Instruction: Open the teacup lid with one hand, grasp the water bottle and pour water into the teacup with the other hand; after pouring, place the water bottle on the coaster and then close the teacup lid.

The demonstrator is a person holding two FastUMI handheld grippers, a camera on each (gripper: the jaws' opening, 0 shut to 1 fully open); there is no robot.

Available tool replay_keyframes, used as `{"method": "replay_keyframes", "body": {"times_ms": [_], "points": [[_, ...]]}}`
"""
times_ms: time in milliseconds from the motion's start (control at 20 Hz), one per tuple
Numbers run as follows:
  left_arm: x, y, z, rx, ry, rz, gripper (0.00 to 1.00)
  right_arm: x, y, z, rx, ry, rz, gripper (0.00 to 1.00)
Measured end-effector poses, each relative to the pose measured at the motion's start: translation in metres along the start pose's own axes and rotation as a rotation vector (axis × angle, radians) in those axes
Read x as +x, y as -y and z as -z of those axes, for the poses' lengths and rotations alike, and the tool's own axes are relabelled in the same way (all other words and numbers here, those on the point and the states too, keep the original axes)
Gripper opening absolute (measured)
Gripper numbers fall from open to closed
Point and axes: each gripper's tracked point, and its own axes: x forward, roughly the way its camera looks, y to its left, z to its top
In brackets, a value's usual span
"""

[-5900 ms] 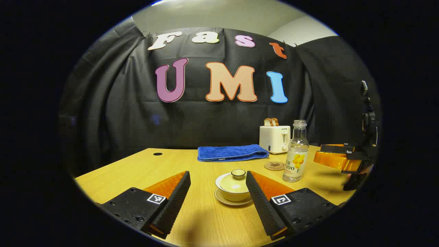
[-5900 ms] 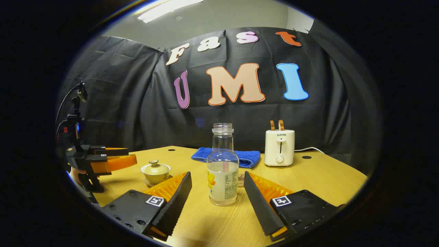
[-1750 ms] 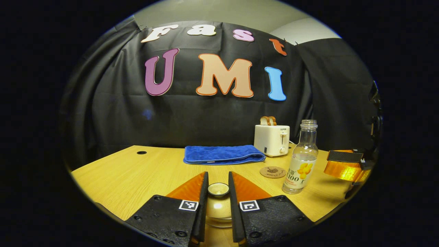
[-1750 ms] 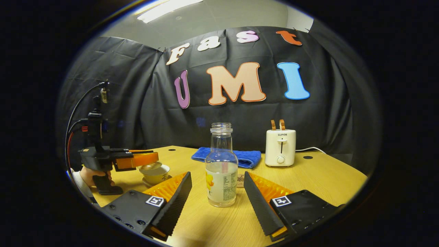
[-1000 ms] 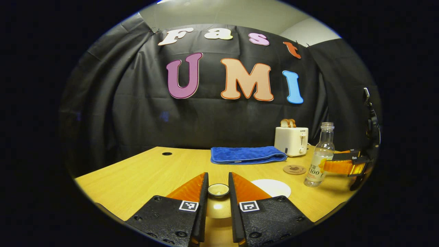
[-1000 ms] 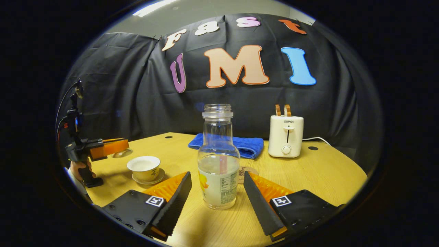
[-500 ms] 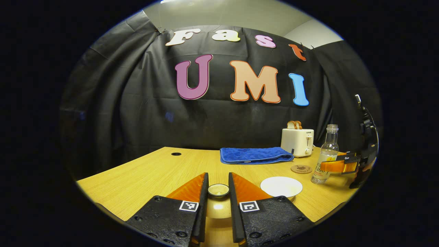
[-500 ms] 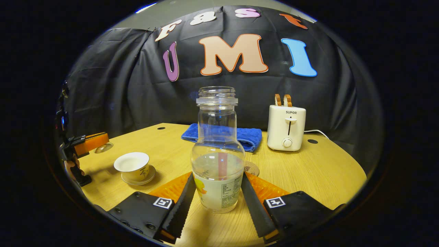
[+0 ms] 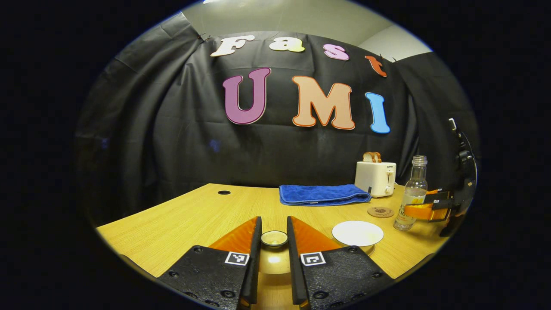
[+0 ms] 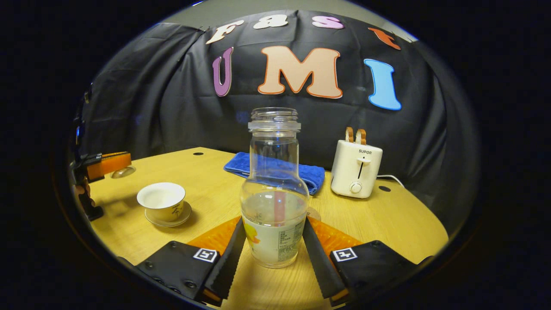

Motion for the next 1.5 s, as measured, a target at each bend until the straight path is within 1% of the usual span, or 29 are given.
{"method": "replay_keyframes", "body": {"times_ms": [150,300,700,1100,1300,1500], "points": [[-0.001,0.001,0.001,0.003,-0.004,0.005,0.29,-0.002,-0.001,-0.004,-0.167,0.005,0.051,0.81],[0.0,0.0,0.0,0.001,0.0,0.004,0.29,-0.001,-0.007,-0.013,-0.303,0.025,0.081,0.81],[0.002,-0.005,0.001,-0.018,-0.001,-0.008,0.29,0.007,-0.03,-0.02,-0.698,0.037,0.107,0.81],[0.003,-0.006,0.003,-0.018,-0.005,-0.006,0.29,0.014,-0.044,-0.016,-0.923,0.036,0.1,0.8],[0.004,-0.007,0.002,-0.017,-0.004,-0.01,0.29,0.018,-0.049,-0.02,-1.063,0.044,0.114,0.8],[0.003,-0.006,0.002,-0.015,-0.004,-0.007,0.29,0.022,-0.053,-0.02,-1.171,0.036,0.112,0.81]]}}
